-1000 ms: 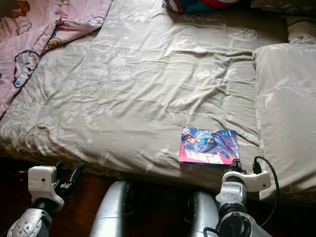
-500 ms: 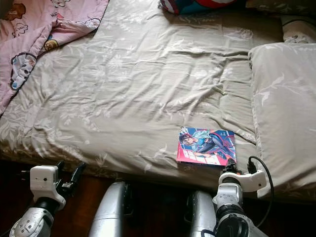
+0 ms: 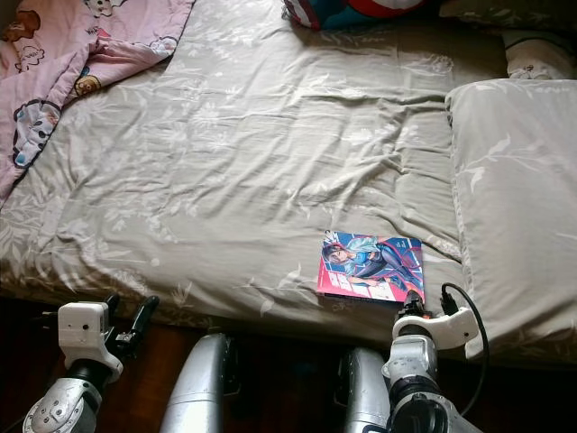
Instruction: Clean up the room
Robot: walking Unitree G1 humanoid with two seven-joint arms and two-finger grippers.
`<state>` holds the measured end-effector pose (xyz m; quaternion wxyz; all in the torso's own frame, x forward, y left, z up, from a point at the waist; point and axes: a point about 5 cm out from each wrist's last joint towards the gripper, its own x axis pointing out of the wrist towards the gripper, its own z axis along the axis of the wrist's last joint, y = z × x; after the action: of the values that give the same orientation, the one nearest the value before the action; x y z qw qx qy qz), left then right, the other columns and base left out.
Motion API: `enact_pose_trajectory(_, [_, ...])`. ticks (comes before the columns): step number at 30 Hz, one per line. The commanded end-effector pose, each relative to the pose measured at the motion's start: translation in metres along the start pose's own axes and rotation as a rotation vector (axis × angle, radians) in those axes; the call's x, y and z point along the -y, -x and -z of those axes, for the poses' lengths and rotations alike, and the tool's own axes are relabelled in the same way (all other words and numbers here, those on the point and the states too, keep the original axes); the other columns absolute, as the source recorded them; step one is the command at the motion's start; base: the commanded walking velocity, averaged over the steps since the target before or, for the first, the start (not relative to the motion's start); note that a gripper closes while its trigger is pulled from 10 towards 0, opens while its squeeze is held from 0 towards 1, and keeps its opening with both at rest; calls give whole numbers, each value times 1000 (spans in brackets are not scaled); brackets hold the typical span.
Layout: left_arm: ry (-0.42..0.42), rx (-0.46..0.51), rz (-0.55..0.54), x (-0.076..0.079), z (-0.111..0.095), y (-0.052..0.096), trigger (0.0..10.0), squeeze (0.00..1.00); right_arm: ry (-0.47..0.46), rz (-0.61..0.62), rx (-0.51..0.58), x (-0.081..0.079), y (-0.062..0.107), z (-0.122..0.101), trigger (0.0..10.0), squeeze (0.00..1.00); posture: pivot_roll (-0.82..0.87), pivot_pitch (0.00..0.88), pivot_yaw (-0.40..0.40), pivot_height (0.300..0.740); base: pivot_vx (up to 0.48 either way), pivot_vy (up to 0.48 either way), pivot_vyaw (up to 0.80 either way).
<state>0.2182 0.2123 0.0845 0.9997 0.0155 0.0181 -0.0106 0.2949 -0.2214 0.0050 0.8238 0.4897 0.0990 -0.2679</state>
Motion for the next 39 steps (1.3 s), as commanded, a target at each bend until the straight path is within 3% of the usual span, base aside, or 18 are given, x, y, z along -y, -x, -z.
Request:
enact_pose_trajectory(1, [-7, -47, -12, -3, 11, 6, 10000, 0, 14, 55, -16, 13, 3, 1, 10000, 0, 245, 340, 51, 640, 0, 0, 0])
enact_pose_trajectory(10, [-7, -53, -22, -4, 14, 7, 10000, 0, 98, 3, -7, 0, -1, -4, 10000, 0, 240, 335, 42, 640, 0, 0, 0])
enact_pose_trajectory(13, [3, -52, -28, -3, 16, 5, 10000, 0, 343, -108, 38, -14, -1, -6, 10000, 0, 230, 326, 33, 640, 0, 0, 0])
enact_pose_trajectory(17, [31, -58, -58, -4, 22, 1, 10000, 0, 487, -213, 74, -25, 0, -7, 10000, 0, 205, 305, 9, 640, 0, 0, 0])
enact_pose_trajectory(18, [59, -69, -78, -5, 27, -1, 10000, 0, 619, -308, 94, -33, 3, -5, 10000, 0, 189, 297, 0, 640, 0, 0, 0])
enact_pose_trajectory(20, [74, -77, -86, -5, 30, -2, 10000, 0, 668, -352, 102, -36, 5, -3, 10000, 0, 175, 290, -7, 640, 0, 0, 0])
enact_pose_trajectory(21, [99, -94, -105, -5, 37, -2, 10000, 0, 741, -413, 101, -36, 10, 2, 10000, 0, 147, 272, -24, 640, 0, 0, 0])
enact_pose_trajectory(22, [99, -94, -105, -5, 37, -2, 10000, 0, 741, -413, 101, -36, 10, 2, 10000, 0, 147, 272, -24, 640, 0, 0, 0])
enact_pose_trajectory(26, [128, -119, -128, -4, 48, -5, 10000, 0, 799, -450, 72, -27, 16, 9, 10000, 0, 121, 245, -41, 640, 0, 0, 0])
enact_pose_trajectory(28, [149, -149, -138, 0, 60, -8, 10000, 0, 809, -419, 4, -3, 23, 18, 10000, 0, 120, 221, -53, 640, 0, 0, 0])
enact_pose_trajectory(31, [168, -191, -151, 3, 72, -7, 10000, 0, 816, -348, -51, 20, 29, 24, 10000, 0, 115, 205, -54, 640, 0, 0, 0])
enact_pose_trajectory(37, [174, -278, -157, 1, 92, -4, 10000, 0, 851, -268, -141, 42, 36, 34, 10000, 0, 107, 186, -48, 665, 0, 0, 0])
enact_pose_trajectory(39, [167, -335, -144, 2, 104, -3, 10000, 0, 860, -187, -224, 61, 42, 41, 10000, 0, 108, 162, -40, 680, 0, 0, 0])
